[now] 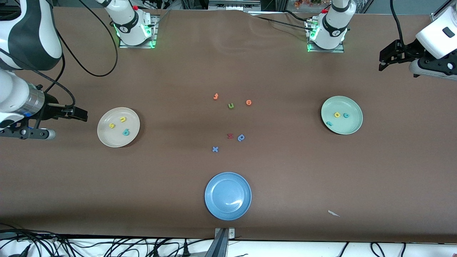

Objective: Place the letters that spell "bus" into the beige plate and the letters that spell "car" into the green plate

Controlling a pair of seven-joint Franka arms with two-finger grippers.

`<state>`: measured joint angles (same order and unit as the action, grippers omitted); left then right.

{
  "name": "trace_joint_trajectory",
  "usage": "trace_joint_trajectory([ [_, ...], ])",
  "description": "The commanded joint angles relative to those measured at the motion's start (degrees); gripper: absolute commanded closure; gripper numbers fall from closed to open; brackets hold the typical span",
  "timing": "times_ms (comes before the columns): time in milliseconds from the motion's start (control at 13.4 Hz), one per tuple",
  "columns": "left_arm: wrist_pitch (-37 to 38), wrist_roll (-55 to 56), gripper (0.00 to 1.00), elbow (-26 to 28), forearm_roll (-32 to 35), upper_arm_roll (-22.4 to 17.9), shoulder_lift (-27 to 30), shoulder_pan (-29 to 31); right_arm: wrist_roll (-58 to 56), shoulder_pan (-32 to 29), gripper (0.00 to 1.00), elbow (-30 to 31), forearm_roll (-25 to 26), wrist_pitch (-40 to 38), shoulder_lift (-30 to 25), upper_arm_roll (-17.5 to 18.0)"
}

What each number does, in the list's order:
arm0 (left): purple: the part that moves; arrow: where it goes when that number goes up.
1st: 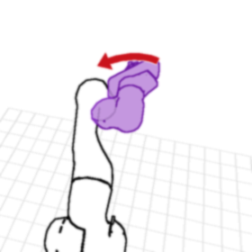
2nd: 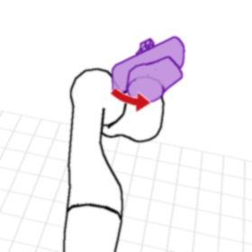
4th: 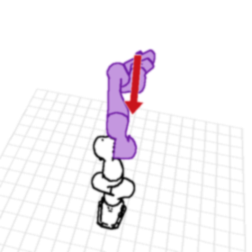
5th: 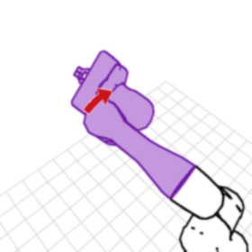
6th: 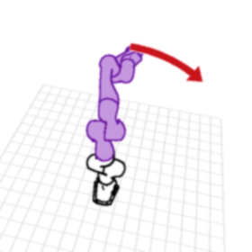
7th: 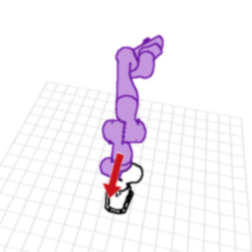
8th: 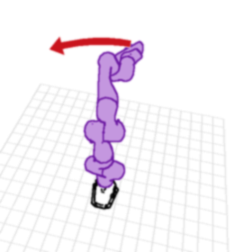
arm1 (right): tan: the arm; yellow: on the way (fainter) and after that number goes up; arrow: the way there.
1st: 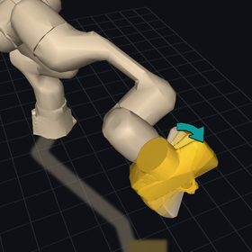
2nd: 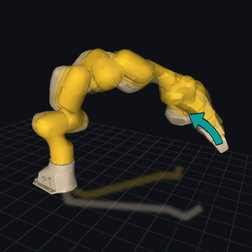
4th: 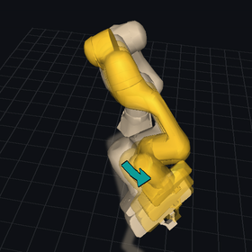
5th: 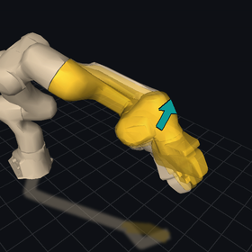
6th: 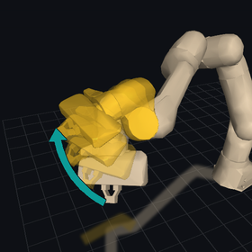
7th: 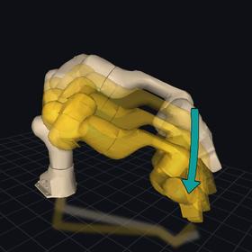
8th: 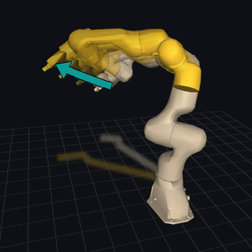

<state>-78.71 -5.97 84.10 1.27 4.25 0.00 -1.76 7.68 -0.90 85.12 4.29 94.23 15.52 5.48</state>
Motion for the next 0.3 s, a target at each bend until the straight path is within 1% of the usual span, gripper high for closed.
trace_joint_trajectory([
  [0, 1.4, 0.2, 0.0, -2.2, -0.4, -0.1, -1.1, 0.0, 1.0, 0.4, 0.0, 1.1, 0.6, -0.5, -1.4, 0.2],
  [223, 1.4, 0.3, 0.0, -2.2, -0.5, 0.0, -1.1, -0.1, 1.0, 0.3, 0.0, 0.3, 0.2, -0.5, -1.1, 0.2],
])
